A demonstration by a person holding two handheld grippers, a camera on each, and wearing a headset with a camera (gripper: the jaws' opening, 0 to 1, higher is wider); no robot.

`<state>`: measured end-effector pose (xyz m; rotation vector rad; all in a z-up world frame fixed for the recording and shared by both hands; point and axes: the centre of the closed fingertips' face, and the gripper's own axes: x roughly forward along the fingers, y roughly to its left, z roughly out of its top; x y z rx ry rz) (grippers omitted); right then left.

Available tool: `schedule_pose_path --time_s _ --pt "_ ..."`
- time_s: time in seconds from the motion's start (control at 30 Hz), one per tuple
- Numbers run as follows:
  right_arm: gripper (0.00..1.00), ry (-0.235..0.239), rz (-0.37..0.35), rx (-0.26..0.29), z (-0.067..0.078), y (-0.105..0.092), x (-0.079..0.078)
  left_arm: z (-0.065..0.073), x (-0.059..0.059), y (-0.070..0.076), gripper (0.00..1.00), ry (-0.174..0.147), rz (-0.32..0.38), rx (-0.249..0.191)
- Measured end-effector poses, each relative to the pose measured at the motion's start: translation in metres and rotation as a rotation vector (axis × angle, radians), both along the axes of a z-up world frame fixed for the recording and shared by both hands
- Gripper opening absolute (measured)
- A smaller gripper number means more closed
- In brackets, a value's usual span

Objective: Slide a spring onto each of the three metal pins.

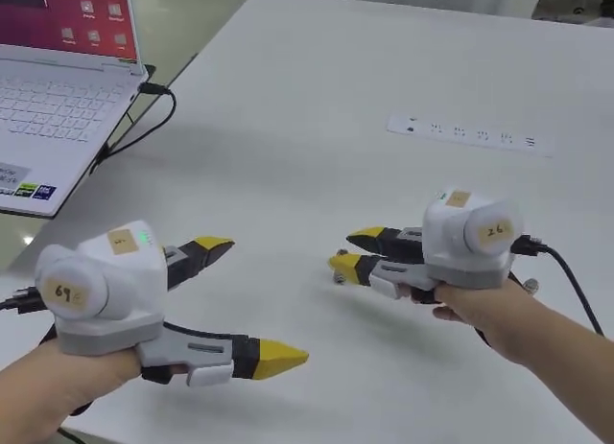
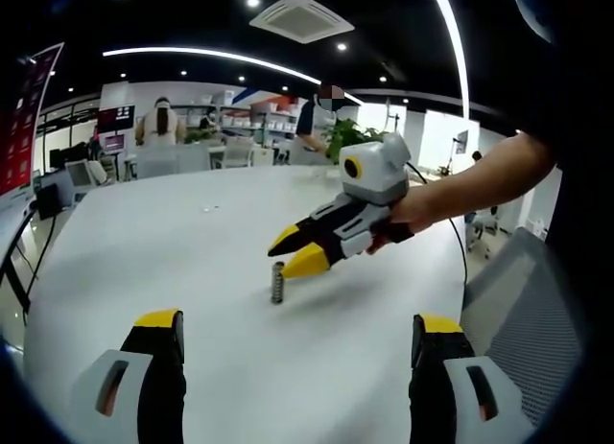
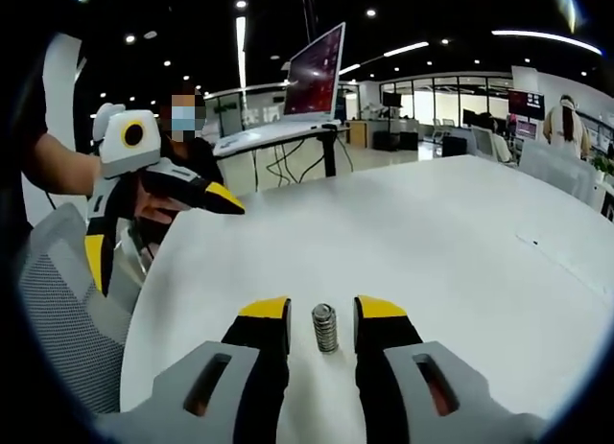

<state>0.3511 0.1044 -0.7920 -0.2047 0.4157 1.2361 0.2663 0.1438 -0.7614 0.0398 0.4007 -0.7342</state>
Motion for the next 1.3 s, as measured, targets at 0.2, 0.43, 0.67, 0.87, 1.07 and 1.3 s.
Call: schedule_pose_path --time_s 0.2,0.43,0.67,0.87,1.07,1.3 --pt "0.28 0.001 0.007 -0.002 0.006 -0.005 -0.004 0.0 0.0 -0.002 0.96 0.004 -0.004 0.004" --pt "0.34 0.012 0.011 0.024 0.016 -0.007 -0.014 0.005 0.004 -0.003 0.96 -0.005 -0.012 0.012" --pt "0.4 0.019 -0.003 0.072 0.031 -0.014 -0.02 0.013 0.01 -0.008 0.96 -0.019 -0.029 0.021" --pt "0.49 0.028 -0.013 0.103 0.041 -0.025 -0.024 0.016 0.011 -0.015 0.96 -0.025 -0.042 0.024" --pt "0.53 0.019 -0.036 0.114 0.048 -0.045 -0.025 0.016 0.013 -0.021 0.97 -0.027 -0.05 0.025" --pt "0.61 0.024 -0.074 0.123 0.051 -0.076 -0.029 0.018 0.013 -0.024 0.97 -0.029 -0.051 0.026"
